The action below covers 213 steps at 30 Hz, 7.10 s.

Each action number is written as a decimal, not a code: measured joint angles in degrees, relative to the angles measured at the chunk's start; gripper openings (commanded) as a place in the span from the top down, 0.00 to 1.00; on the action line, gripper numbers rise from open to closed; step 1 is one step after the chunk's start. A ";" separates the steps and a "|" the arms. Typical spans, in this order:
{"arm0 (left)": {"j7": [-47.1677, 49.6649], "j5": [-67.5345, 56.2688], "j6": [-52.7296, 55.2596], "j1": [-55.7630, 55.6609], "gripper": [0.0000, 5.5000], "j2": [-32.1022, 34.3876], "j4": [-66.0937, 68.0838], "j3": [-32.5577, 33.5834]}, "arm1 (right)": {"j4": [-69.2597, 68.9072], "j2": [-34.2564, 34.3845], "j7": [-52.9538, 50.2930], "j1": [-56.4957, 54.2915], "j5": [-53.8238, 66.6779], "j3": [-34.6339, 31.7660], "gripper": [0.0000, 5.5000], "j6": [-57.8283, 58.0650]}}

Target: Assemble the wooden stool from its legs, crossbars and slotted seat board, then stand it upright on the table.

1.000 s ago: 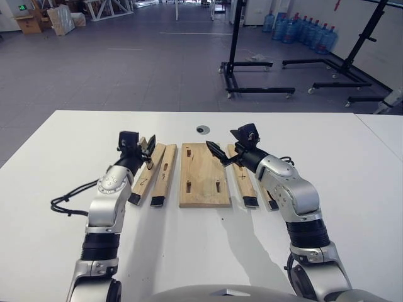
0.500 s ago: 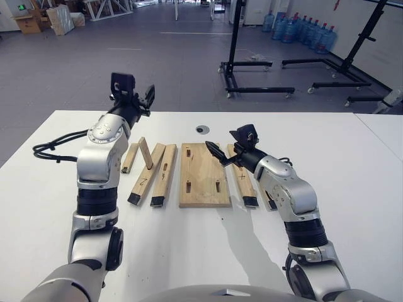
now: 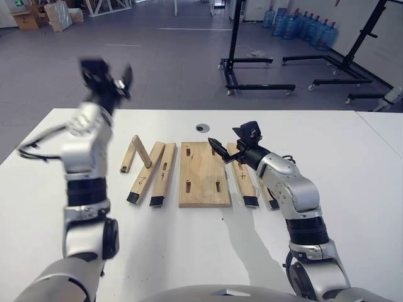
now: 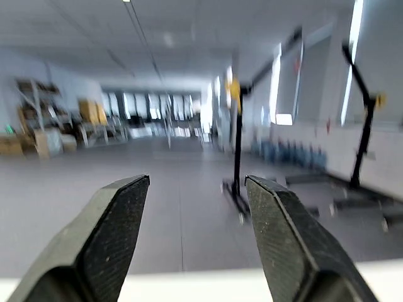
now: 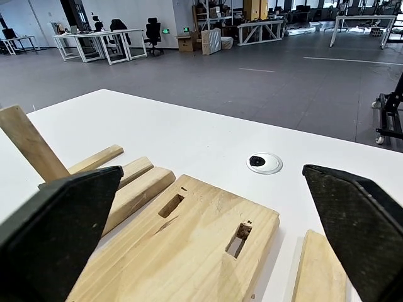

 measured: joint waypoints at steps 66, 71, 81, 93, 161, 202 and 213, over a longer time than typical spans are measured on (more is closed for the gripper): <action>-6.98 5.61 16.03 37.72 0.43 1.12 0.13 -20.97 | -1.41 -4.40 -0.45 6.08 -0.19 -4.06 0.05 -1.32; -6.96 5.59 15.66 38.55 0.54 0.74 0.70 -20.07 | -1.38 -4.33 -0.41 5.03 -0.18 -4.04 0.05 -1.31; -5.61 5.54 14.72 38.33 0.63 -2.28 1.34 -17.56 | 0.04 -4.26 -0.04 4.70 -0.20 -3.98 0.05 -1.32; -11.38 -26.10 17.24 28.19 0.63 -5.15 -13.98 8.65 | 7.44 -8.31 4.14 -6.33 6.46 -11.69 0.05 1.85; -17.98 -64.07 21.59 31.13 0.42 -3.74 -11.76 -8.36 | 1.22 -7.17 -13.79 -11.60 73.20 -12.22 0.63 20.19; -9.73 -39.10 10.56 37.64 0.25 -6.55 -10.17 -11.38 | 73.20 -1.97 54.14 -27.75 -0.87 -5.73 0.63 -75.00; -9.70 -38.23 10.70 38.02 0.25 -7.12 -10.17 -11.71 | 78.54 -2.68 51.94 -30.29 -1.35 -10.07 0.63 -72.72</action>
